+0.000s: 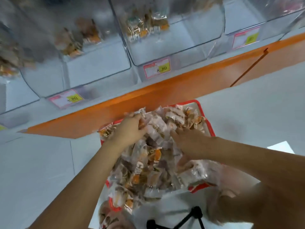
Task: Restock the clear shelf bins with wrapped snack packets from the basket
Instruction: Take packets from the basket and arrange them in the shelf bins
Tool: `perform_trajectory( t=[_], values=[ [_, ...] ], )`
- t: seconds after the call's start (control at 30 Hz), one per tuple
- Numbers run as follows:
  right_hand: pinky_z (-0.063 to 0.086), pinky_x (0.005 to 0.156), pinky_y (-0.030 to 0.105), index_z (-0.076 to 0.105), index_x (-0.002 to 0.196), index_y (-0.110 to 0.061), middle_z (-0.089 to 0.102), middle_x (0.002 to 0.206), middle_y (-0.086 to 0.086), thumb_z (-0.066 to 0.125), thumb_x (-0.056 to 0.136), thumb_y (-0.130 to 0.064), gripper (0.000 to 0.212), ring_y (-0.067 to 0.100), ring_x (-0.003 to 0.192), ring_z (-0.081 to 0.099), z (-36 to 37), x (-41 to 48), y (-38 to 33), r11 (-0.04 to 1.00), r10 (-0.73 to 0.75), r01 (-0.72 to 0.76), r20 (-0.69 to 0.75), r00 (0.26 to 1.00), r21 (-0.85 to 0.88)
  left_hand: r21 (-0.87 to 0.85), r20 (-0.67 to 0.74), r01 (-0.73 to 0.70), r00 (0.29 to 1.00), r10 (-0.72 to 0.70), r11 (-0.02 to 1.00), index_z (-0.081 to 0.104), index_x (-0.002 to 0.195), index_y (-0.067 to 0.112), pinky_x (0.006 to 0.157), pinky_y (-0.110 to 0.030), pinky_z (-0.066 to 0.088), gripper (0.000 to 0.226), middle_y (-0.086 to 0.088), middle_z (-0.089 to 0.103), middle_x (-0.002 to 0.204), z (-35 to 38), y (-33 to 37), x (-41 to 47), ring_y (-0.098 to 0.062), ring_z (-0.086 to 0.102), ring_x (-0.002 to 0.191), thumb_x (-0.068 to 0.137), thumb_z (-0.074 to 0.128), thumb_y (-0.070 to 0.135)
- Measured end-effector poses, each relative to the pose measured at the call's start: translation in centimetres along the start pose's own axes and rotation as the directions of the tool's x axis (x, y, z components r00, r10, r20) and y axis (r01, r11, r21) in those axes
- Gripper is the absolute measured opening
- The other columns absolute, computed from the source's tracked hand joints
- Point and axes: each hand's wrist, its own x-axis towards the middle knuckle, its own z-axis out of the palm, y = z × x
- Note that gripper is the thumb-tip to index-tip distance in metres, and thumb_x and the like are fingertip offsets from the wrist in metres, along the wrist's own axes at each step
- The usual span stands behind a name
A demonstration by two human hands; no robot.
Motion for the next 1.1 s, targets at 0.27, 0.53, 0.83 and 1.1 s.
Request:
perform_trajectory(
  t=[0.27,0.53,0.83,1.1],
  values=[
    [0.044,0.081,0.028,0.032,0.141,-0.009,0.043,0.111,-0.002,0.075,0.068,-0.059,0.098,0.018,0.098,0.048,-0.7,-0.1,-0.9,0.998,-0.039,0.045,0.126,0.991,-0.043,-0.078,-0.170,-0.064,0.984,0.050,0.995,0.058,0.111,0.018,0.088,-0.037,0.050,0.022,0.005,0.061,0.102,2.9,0.2,2.3,-0.014,0.058,0.094,0.094,0.053,0.030],
    [0.044,0.075,0.022,0.039,0.138,-0.016,0.058,0.105,-0.006,0.066,0.084,-0.050,0.070,0.013,0.089,0.056,-4.2,-1.9,2.3,0.901,0.058,-0.082,0.068,0.996,0.426,-0.124,-0.380,-0.155,0.920,0.098,0.980,0.058,0.112,0.022,0.086,-0.024,0.037,0.023,0.004,0.054,0.120,1.9,1.3,-2.3,-0.013,0.049,0.110,0.093,0.055,0.035],
    [0.057,0.074,0.035,0.071,0.102,-0.002,0.071,0.096,0.016,0.067,0.078,-0.020,0.029,0.024,0.083,0.070,-6.4,-3.6,0.9,-0.138,-0.272,0.367,-0.391,0.879,0.920,-0.942,0.001,-0.003,1.000,0.013,0.336,0.061,0.115,0.005,0.082,-0.034,0.058,0.063,-0.011,0.071,0.106,-0.7,5.1,-9.2,-0.025,0.071,0.090,0.070,0.066,0.049],
    [0.057,0.080,0.028,0.063,0.116,0.001,0.071,0.105,0.013,0.054,0.092,-0.001,0.026,0.020,0.094,0.069,-11.5,-0.9,-2.5,0.124,-0.026,0.599,-0.601,0.799,0.791,-0.956,-0.180,-0.142,0.975,-0.130,0.258,0.063,0.108,-0.001,0.061,-0.019,0.058,0.036,-0.009,0.074,0.085,-6.9,1.9,-9.3,-0.014,0.071,0.072,0.079,0.071,0.019]
  ],
)
